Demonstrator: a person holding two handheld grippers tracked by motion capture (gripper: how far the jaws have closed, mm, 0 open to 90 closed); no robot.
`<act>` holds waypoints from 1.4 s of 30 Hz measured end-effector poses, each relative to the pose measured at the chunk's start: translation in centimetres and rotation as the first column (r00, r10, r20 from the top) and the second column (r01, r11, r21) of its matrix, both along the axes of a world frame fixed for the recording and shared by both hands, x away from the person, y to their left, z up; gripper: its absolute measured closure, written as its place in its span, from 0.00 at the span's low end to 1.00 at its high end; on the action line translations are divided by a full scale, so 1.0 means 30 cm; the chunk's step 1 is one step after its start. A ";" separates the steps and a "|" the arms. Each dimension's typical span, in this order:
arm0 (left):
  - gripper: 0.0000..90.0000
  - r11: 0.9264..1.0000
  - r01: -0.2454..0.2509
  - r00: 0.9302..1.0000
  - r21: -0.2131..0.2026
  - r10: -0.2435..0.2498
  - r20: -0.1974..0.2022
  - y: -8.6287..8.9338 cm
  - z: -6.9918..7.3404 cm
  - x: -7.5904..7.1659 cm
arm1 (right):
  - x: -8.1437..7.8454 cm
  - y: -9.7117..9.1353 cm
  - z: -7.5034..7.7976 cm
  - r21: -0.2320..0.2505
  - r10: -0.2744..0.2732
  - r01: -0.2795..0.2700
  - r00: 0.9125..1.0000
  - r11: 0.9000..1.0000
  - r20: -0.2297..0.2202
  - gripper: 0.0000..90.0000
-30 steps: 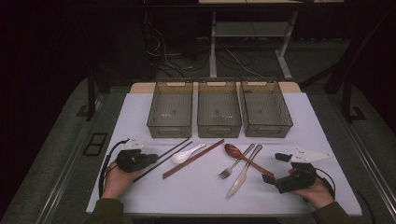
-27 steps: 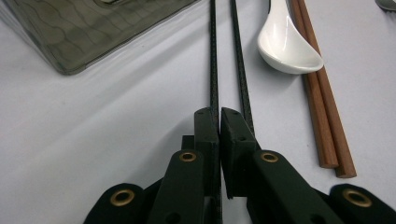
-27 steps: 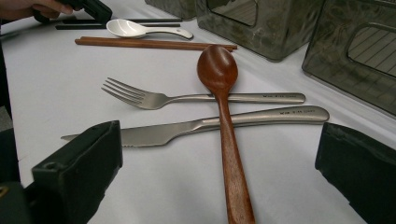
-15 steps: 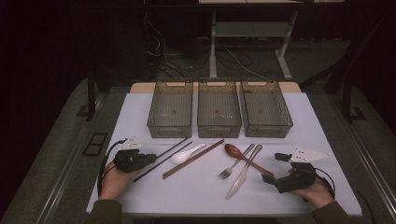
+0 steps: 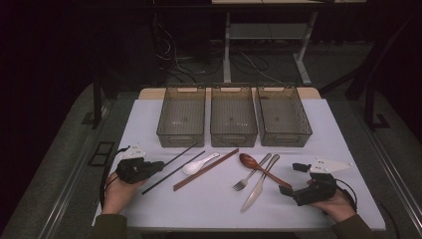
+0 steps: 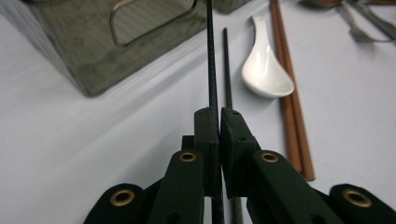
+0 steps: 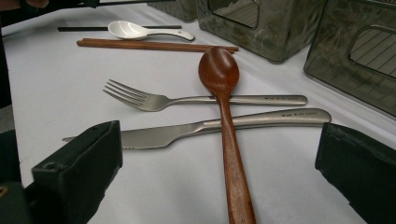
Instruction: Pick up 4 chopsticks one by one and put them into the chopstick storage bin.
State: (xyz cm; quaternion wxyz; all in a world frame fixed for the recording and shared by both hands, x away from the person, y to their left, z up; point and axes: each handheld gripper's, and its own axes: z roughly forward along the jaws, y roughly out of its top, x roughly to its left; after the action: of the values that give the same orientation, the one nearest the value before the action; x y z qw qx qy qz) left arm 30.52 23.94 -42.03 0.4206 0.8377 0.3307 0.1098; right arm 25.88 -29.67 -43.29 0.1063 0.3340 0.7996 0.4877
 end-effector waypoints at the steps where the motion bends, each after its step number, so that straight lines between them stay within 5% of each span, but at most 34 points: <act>1: 0.94 1.000 0.003 1.000 0.001 -0.003 0.002 0.000 0.005 -0.001 | 0.000 0.000 0.000 0.002 0.000 0.000 1.000 1.000 -0.001 0.01; 22: 0.94 0.999 0.026 0.999 -0.042 -0.025 0.031 -0.028 0.055 0.005 | 0.000 0.002 -0.001 0.006 0.002 -0.002 1.000 1.000 -0.004 0.01; 42: 0.94 0.998 0.030 0.999 -0.061 -0.028 0.043 -0.075 0.102 0.093 | 0.002 -0.003 -0.002 0.005 -0.009 0.009 1.000 1.000 -0.010 0.01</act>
State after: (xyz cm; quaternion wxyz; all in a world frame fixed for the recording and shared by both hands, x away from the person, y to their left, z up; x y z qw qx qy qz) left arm 33.32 21.70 -38.98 0.4547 0.8264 0.3129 0.1110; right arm 25.95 -29.77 -43.36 0.1038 0.3403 0.7973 0.4876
